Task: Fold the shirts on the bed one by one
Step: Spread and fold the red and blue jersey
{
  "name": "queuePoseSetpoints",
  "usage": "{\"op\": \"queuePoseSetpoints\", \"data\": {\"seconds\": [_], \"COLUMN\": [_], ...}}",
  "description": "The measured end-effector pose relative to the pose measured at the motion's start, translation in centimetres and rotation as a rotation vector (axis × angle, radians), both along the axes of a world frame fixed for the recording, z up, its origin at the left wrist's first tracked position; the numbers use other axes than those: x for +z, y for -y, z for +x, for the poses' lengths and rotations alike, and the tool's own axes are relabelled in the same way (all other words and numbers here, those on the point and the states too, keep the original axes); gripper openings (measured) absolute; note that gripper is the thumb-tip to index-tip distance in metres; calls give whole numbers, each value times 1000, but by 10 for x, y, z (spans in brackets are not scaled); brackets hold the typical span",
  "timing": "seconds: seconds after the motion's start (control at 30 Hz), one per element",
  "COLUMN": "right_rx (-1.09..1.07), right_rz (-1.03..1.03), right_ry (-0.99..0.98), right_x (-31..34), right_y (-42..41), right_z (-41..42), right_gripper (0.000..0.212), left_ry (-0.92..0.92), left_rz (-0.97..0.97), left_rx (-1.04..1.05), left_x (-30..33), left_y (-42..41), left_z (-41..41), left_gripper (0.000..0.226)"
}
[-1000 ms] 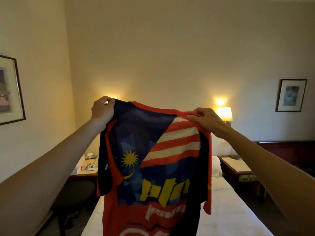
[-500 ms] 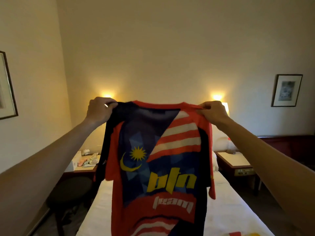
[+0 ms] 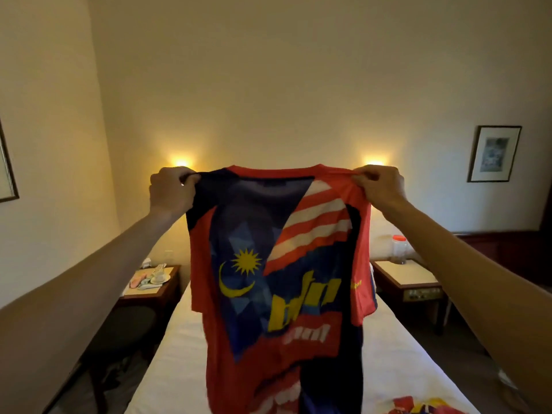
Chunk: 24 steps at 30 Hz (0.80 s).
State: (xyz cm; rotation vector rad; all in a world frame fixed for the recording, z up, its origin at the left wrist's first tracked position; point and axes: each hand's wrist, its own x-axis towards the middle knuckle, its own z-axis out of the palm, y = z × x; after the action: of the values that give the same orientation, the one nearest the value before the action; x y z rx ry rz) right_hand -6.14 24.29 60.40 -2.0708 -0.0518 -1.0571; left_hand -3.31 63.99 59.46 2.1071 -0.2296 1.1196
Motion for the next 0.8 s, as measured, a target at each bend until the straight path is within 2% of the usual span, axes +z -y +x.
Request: {"op": "queuePoseSetpoints", "data": {"seconds": [0.03, 0.13, 0.23, 0.4, 0.5, 0.63, 0.8], "right_rx": [7, 26, 7, 61, 131, 199, 340], "right_rz": [8, -32, 69, -26, 56, 46, 137], "right_ry": [2, -72, -42, -166, -232, -415, -579], "right_x": [0, -4, -9, -42, -88, -174, -252], "right_y": [0, 0, 4, -4, -14, -41, -99], "right_z": [0, 0, 2, 5, 0, -19, -46], "right_gripper": [18, 17, 18, 17, 18, 22, 22], "left_ry": [-14, -267, -233, -326, -450, -678, -784], "left_rz": [-21, -107, -256, -398, -555, -687, -673], "left_rx": [-31, -152, -181, -238, -275, -249, -109], "left_x": [1, -1, -6, -45, -100, -187, -247], "left_y": [2, 10, 11, 6, -3, -27, -76], "left_z": [0, -3, -1, 2, 4, 1, -8], "left_gripper": [20, 13, 14, 13, 10, 10, 12]}}
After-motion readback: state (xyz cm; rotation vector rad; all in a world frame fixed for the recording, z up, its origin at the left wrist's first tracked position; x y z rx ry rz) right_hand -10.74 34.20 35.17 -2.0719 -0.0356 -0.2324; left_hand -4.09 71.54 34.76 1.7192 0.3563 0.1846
